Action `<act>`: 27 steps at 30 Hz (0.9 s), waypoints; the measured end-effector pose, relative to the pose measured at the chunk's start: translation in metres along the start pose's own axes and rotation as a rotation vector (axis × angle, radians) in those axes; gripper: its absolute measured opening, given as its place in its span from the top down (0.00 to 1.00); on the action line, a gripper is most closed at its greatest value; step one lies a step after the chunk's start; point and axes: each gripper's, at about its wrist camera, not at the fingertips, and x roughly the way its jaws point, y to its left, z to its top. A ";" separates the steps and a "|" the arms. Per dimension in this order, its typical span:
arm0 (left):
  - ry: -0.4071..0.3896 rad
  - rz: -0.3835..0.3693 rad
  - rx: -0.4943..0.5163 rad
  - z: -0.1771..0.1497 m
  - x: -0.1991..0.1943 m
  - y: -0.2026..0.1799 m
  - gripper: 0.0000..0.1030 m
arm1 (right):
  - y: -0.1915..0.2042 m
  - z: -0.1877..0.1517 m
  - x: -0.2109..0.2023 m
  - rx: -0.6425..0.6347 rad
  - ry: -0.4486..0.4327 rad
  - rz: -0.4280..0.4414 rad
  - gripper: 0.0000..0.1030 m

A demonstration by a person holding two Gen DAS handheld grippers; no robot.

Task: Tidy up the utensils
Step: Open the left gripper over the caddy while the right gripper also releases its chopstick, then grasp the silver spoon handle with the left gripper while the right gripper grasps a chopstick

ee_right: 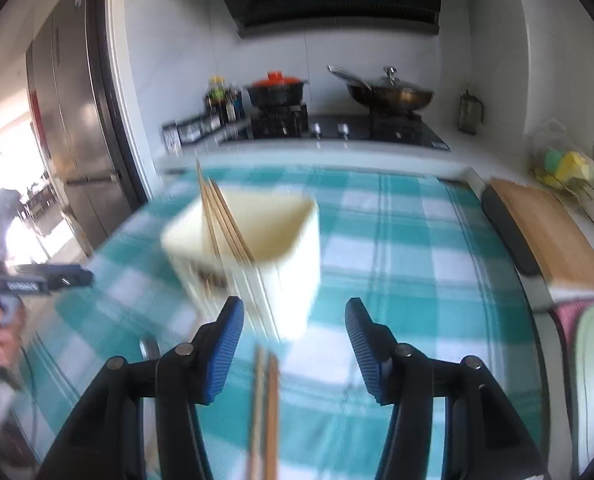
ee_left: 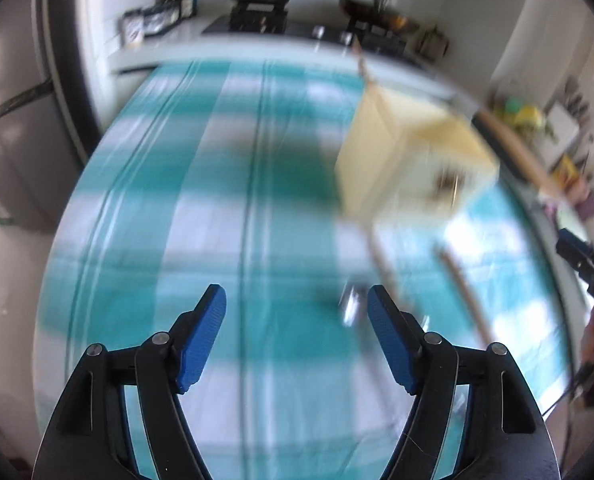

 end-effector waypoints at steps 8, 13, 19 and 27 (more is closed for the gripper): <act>-0.020 0.036 -0.079 -0.122 -0.018 0.001 0.27 | -0.012 -0.158 -0.047 0.095 0.108 -0.130 0.47; -0.025 0.010 -0.098 -0.126 -0.012 -0.007 0.27 | -0.013 -0.181 -0.062 0.136 0.082 -0.133 0.47; -0.033 0.010 -0.100 -0.131 -0.012 -0.013 0.27 | -0.011 -0.178 -0.054 0.201 0.070 -0.099 0.48; -0.059 0.003 -0.068 -0.112 -0.002 -0.032 0.27 | -0.004 -0.171 -0.046 0.194 0.059 -0.078 0.52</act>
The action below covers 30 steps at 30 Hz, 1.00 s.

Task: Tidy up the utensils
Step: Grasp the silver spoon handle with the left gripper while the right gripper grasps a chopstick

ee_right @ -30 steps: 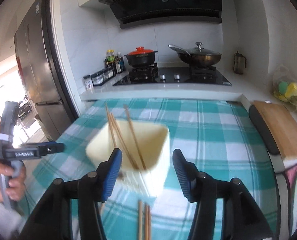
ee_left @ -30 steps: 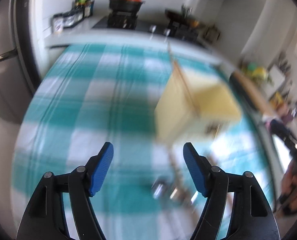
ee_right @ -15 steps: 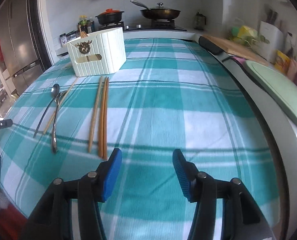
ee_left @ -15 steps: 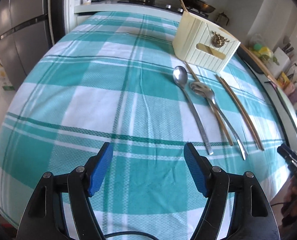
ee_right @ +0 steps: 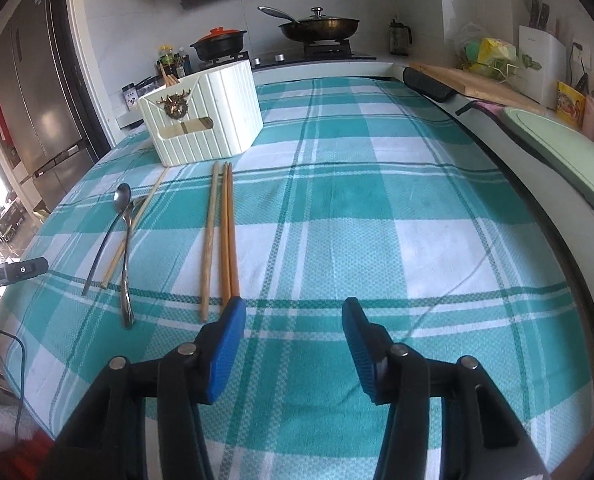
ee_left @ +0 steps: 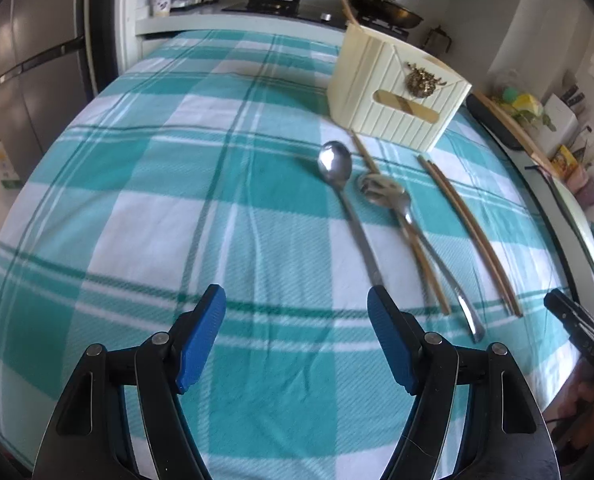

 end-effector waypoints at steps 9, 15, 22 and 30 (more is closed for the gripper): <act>0.021 0.027 0.036 0.033 0.052 -0.032 0.28 | 0.014 0.022 0.006 -0.083 0.001 0.020 0.63; 0.026 0.111 0.066 0.034 0.071 -0.037 0.29 | 0.028 0.048 0.036 -0.132 0.052 0.089 0.75; 0.006 0.170 0.108 0.035 0.075 -0.038 0.30 | 0.039 0.066 0.081 -0.167 0.146 0.141 0.85; -0.005 0.172 0.112 0.037 0.076 -0.033 0.32 | 0.039 0.075 0.104 -0.150 0.254 0.152 0.90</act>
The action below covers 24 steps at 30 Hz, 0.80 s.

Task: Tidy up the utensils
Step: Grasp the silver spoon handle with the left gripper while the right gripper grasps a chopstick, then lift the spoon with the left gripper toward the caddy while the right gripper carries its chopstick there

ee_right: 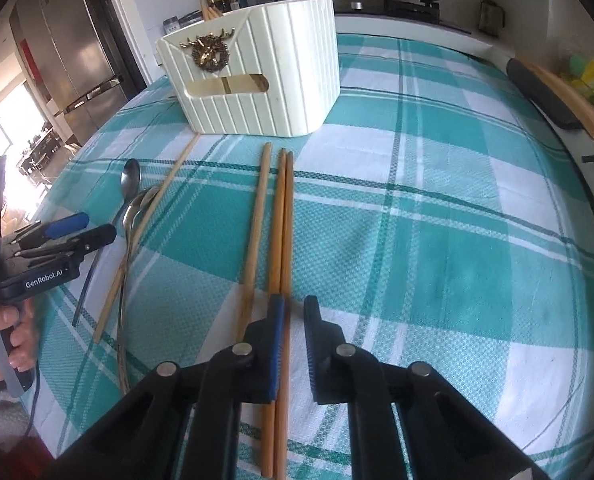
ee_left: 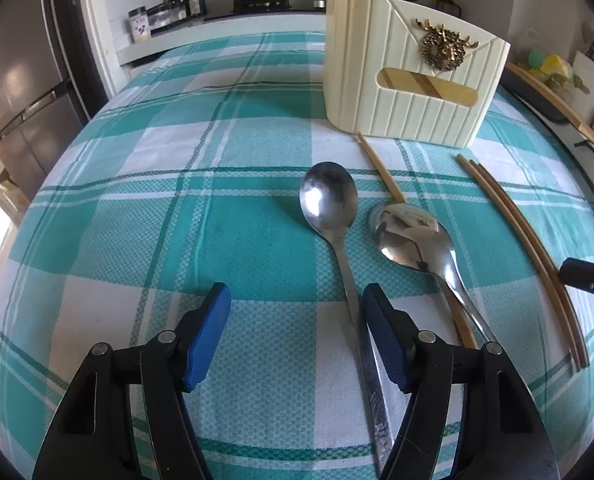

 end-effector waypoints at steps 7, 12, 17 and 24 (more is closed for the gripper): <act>-0.002 0.011 0.009 0.005 0.005 0.002 0.32 | 0.014 0.010 0.011 -0.089 0.065 -0.043 0.93; -0.021 0.012 0.006 0.004 0.002 0.005 0.72 | 0.011 0.011 0.012 -0.062 0.040 -0.072 0.96; -0.025 0.001 -0.030 0.001 -0.001 0.015 0.95 | 0.006 -0.001 0.005 -0.013 -0.013 -0.148 0.96; -0.011 -0.008 -0.053 -0.017 -0.016 0.043 0.95 | -0.009 -0.029 -0.016 0.020 -0.040 -0.223 0.95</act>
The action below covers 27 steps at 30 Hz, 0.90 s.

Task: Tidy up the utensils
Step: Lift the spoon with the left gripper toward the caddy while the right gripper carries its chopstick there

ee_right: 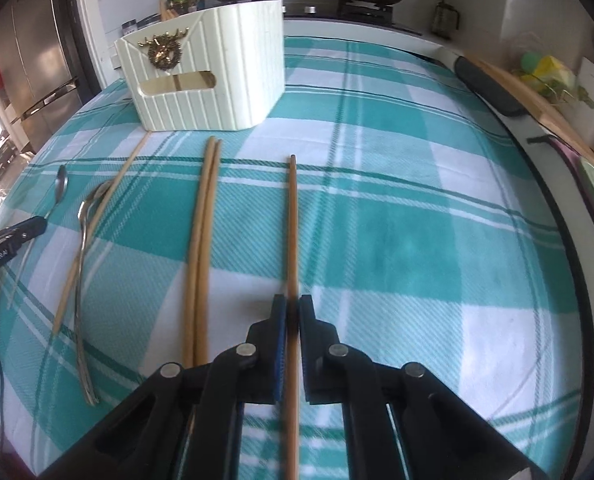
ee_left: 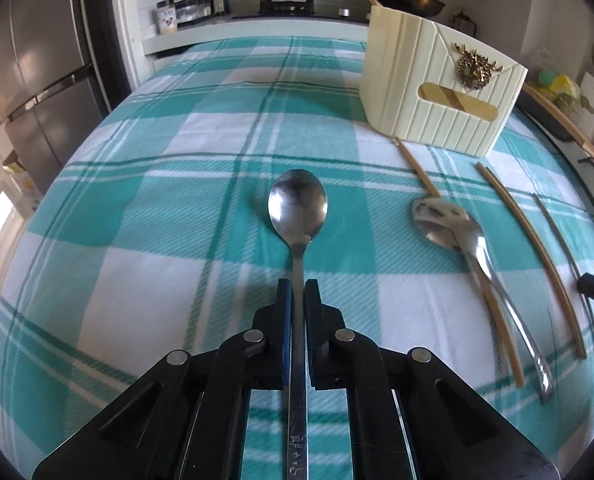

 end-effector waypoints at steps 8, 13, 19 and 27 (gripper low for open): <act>0.091 -0.131 -0.011 -0.004 -0.006 0.043 0.91 | -0.014 -0.021 -0.016 -0.019 0.024 -0.029 0.93; 0.114 -0.146 0.011 -0.001 -0.007 0.043 0.73 | -0.019 -0.018 -0.015 -0.006 0.047 0.018 0.73; 0.116 -0.094 0.045 0.002 -0.002 0.032 0.32 | -0.014 -0.006 -0.007 -0.074 0.102 0.053 0.64; 0.134 -0.069 0.055 0.019 0.013 0.027 0.26 | -0.014 0.021 0.009 -0.118 0.130 0.064 0.64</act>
